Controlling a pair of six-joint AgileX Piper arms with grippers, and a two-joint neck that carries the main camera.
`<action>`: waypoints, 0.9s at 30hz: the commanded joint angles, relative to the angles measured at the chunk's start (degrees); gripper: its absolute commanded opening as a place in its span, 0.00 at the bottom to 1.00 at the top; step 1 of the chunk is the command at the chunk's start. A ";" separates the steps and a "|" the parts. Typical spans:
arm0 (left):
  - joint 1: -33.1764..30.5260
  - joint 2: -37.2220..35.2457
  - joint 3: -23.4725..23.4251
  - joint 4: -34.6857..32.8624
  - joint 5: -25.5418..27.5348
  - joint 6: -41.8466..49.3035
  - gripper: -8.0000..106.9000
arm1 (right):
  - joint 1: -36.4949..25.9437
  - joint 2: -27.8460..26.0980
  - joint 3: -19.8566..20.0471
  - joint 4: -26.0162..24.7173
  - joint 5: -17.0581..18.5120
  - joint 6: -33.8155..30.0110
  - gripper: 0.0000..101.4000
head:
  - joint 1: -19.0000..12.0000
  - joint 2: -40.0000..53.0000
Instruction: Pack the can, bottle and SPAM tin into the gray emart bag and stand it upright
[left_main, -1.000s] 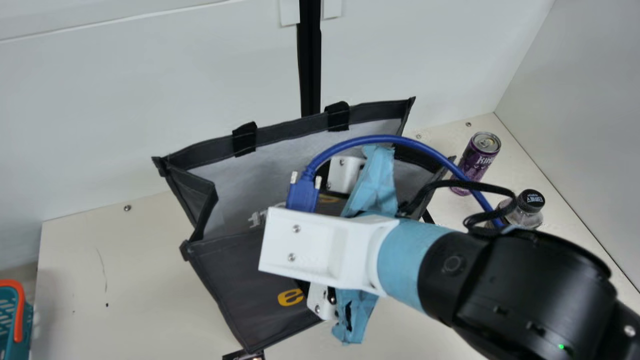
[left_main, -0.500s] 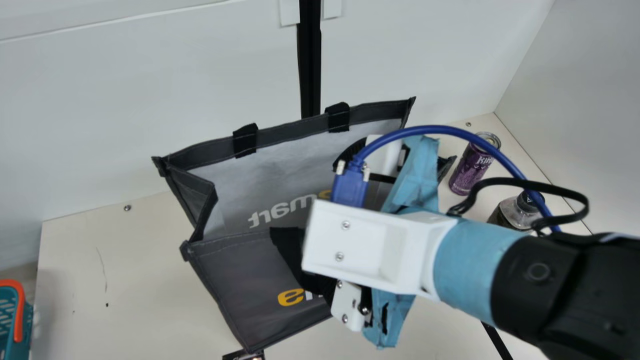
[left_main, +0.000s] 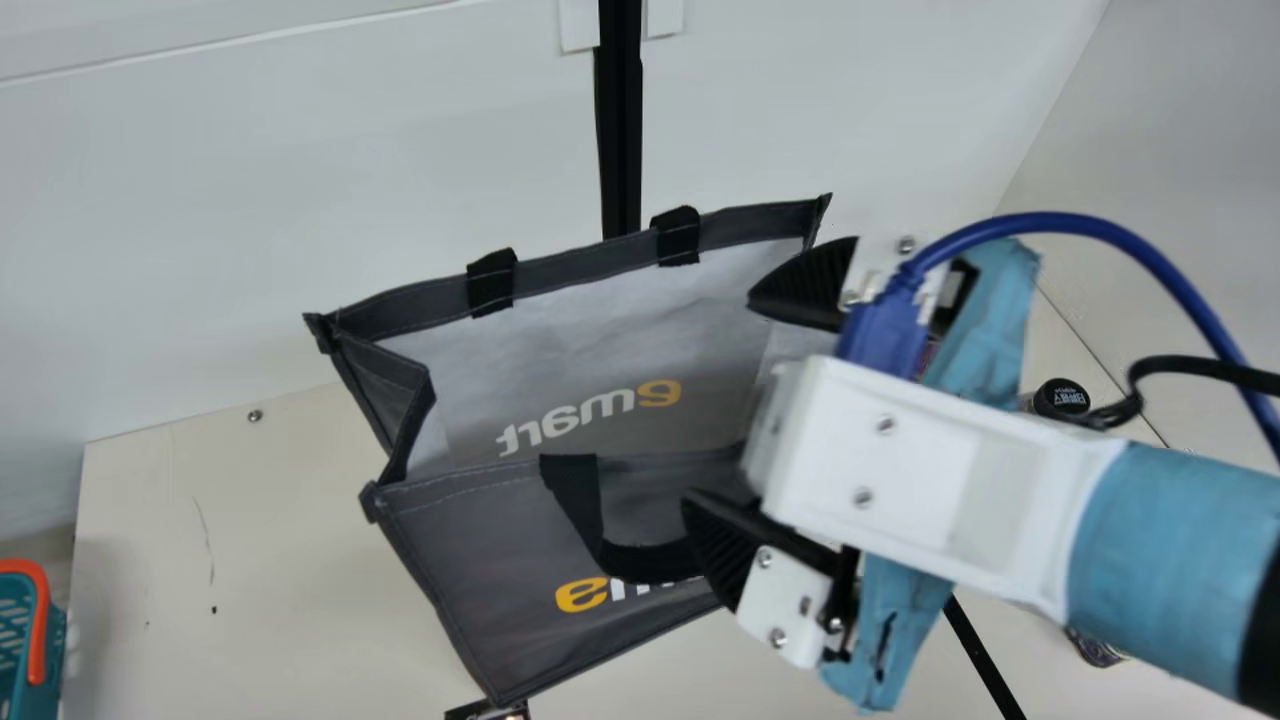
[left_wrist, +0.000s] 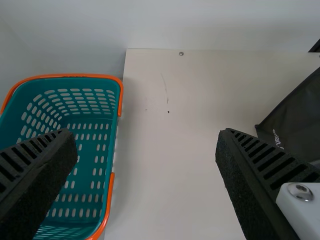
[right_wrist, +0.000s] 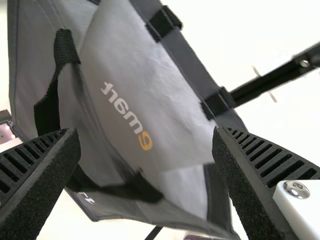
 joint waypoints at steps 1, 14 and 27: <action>0.00 0.00 0.00 0.00 0.00 0.00 0.85 | -2.30 -0.76 -0.07 1.42 -0.05 -0.52 0.94 | -1.30 -0.05; 0.00 0.00 0.00 0.00 0.00 0.00 0.85 | -14.00 -5.90 -0.94 9.49 -0.05 -0.87 0.94 | -1.30 -0.05; 0.00 0.00 0.00 0.00 0.00 0.00 0.85 | -21.67 -9.64 -0.71 11.10 -0.05 3.51 0.94 | -1.30 -0.05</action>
